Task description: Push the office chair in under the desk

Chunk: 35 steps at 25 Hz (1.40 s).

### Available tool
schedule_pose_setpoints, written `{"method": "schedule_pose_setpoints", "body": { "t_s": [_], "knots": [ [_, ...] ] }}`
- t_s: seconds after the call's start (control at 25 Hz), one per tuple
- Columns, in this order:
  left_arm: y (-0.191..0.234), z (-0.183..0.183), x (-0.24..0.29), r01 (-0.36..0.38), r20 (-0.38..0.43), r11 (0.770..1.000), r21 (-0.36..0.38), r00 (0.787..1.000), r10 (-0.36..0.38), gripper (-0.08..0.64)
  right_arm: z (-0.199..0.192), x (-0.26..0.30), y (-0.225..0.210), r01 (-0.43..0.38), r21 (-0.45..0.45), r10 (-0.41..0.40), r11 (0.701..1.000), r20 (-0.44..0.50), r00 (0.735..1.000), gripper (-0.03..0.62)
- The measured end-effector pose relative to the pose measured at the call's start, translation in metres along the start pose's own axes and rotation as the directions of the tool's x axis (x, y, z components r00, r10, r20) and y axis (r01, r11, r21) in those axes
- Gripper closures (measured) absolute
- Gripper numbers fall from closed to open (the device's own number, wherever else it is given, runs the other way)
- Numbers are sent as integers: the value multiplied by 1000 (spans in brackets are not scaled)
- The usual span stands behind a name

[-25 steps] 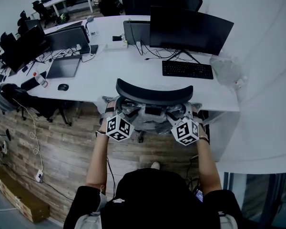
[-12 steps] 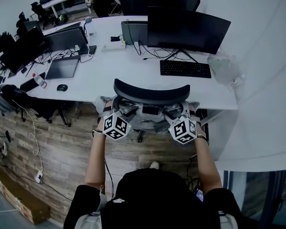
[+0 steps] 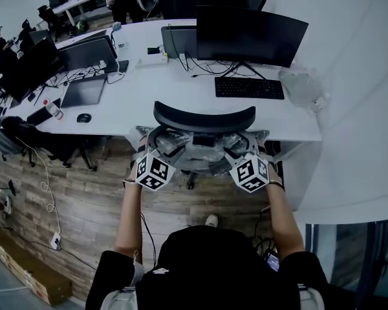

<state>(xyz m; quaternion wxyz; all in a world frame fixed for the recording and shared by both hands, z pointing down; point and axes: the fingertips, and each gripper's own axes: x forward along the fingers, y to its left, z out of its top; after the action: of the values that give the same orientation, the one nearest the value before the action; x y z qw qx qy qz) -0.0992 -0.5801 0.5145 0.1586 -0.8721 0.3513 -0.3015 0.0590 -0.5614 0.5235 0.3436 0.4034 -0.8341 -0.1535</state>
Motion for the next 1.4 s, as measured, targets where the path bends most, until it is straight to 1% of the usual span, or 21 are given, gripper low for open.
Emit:
{"method": "schedule_pose_setpoints", "body": {
  "t_s": [0.08, 0.24, 0.48, 0.6, 0.76, 0.8, 0.88, 0.92, 0.96, 1.08, 1.12, 1.28, 1.4],
  "knots": [
    [-1, 2, -7, 0, 5, 1000, -27, 1000, 0, 193, 2, -5, 2, 5, 23, -5, 1000, -10, 1000, 284],
    [-6, 7, -17, 4, 15, 998, -59, 1000, -3, 195, 7, -15, 5, 11, 53, -10, 999, -16, 1000, 284],
    [-17, 22, -29, 13, 77, 992, -124, 997, -4, 195, 14, -32, 5, 35, 107, -35, 994, -2, 999, 295],
    [-24, 27, -37, 19, 96, 990, -140, 995, -5, 195, 17, -41, 6, 62, 116, -63, 991, 5, 998, 330],
    [-31, 34, -44, 14, 105, 990, -138, 994, 1, 196, 22, -52, 7, 86, 144, -91, 986, 27, 996, 374],
    [-32, 37, -46, 12, 111, 989, -147, 994, 4, 196, 24, -55, 6, 92, 155, -98, 984, 35, 995, 384],
    [-33, 44, -49, 12, 136, 982, -188, 991, 14, 205, 25, -61, 4, 105, 180, -116, 978, 52, 992, 413],
    [-33, 47, -51, 11, 152, 977, -214, 988, 22, 219, 27, -64, 3, 114, 191, -127, 975, 56, 990, 437],
    [-33, 49, -53, 1, 164, 972, -236, 986, 38, 249, 28, -67, 2, 123, 200, -137, 972, 60, 989, 462],
    [-30, 53, -62, -61, 179, 959, -277, 977, 114, 417, 34, -74, 1, 139, 220, -159, 965, 79, 984, 494],
    [-29, 55, -66, -76, 184, 954, -290, 974, 133, 444, 36, -77, 1, 140, 230, -163, 963, 87, 983, 499],
    [-26, 64, -80, -100, 207, 933, -345, 962, 180, 493, 43, -86, 2, 140, 292, -179, 946, 110, 978, 528],
    [-22, 69, -86, -113, 219, 915, -387, 953, 211, 520, 46, -91, 0, 152, 342, -204, 927, 123, 971, 543]
  ]
}}
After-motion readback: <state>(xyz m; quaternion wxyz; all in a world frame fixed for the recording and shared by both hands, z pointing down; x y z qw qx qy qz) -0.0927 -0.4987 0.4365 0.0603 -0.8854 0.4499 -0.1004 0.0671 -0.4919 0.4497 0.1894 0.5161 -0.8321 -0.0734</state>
